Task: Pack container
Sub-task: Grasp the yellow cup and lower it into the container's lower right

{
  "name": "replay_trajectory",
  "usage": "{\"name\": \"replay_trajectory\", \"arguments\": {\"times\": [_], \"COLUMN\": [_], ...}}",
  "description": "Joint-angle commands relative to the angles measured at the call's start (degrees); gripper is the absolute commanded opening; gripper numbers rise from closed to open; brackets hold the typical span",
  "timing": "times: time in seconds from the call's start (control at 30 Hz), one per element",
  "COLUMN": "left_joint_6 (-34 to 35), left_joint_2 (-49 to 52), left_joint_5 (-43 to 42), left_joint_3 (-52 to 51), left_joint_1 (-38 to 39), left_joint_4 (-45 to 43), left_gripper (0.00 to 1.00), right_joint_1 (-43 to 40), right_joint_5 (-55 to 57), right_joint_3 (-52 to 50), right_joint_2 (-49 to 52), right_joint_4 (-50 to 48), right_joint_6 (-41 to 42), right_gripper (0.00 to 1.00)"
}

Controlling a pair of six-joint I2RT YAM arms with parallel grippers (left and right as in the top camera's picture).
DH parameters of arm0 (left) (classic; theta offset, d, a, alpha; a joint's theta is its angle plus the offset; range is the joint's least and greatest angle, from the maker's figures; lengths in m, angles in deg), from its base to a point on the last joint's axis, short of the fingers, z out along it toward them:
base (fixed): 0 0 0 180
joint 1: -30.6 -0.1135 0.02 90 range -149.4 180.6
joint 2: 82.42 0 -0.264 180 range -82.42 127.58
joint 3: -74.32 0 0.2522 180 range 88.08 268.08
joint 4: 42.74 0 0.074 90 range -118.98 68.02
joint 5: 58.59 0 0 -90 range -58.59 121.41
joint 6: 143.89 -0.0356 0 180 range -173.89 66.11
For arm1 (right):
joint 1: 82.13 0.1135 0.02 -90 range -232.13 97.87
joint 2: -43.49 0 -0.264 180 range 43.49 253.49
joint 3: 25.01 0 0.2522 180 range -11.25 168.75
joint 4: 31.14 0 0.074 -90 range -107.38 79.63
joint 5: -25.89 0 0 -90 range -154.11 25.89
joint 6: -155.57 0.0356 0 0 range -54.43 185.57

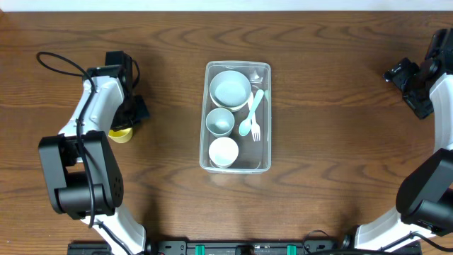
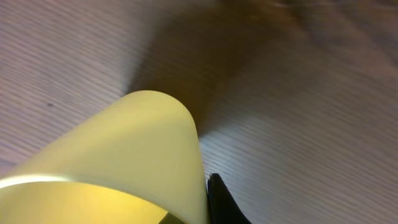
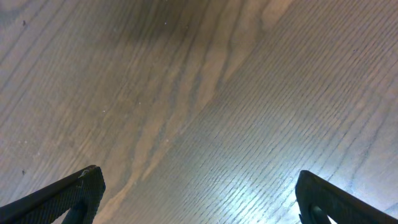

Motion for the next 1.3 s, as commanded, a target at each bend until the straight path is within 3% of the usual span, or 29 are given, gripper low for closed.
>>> {"name": "replay_trajectory", "arguments": {"times": [0.0, 0.3, 0.5, 0.77, 1.13, 1.27], "left_joint_6": [0.15, -12.48, -17.38, -18.47, -18.47, -18.43], "left_joint_2": [-5.88, -26.16, -34.07, -28.04, -15.23, -12.57], "left_joint_5": [-7.26, -22.8, -23.37, -22.69, -22.49, -17.29], "left_joint_3": [3.96, 4.5, 4.48, 3.13, 3.13, 2.93], "left_joint_1": [0.42, 10.73, 25.33, 39.56, 49.7, 52.76], "left_joint_4": [1.2, 3.17, 2.34, 0.39, -0.2, 0.07], "left_gripper": [0.06, 0.06, 0.06, 0.06, 0.06, 0.06], "right_joint_1": [-0.31, -0.31, -0.31, -0.31, -0.31, -0.31], "right_joint_5": [0.79, 0.79, 0.79, 0.79, 0.79, 0.79], "right_joint_3": [0.52, 0.52, 0.52, 0.52, 0.52, 0.52], "right_joint_2": [0.17, 0.17, 0.17, 0.17, 0.17, 0.17], "right_joint_4": [0.0, 0.0, 0.0, 0.0, 0.0, 0.0], "right_joint_6": [0.57, 0.55, 0.55, 0.55, 0.55, 0.55], "right_gripper": [0.99, 0.99, 0.99, 0.99, 0.99, 0.99]}}
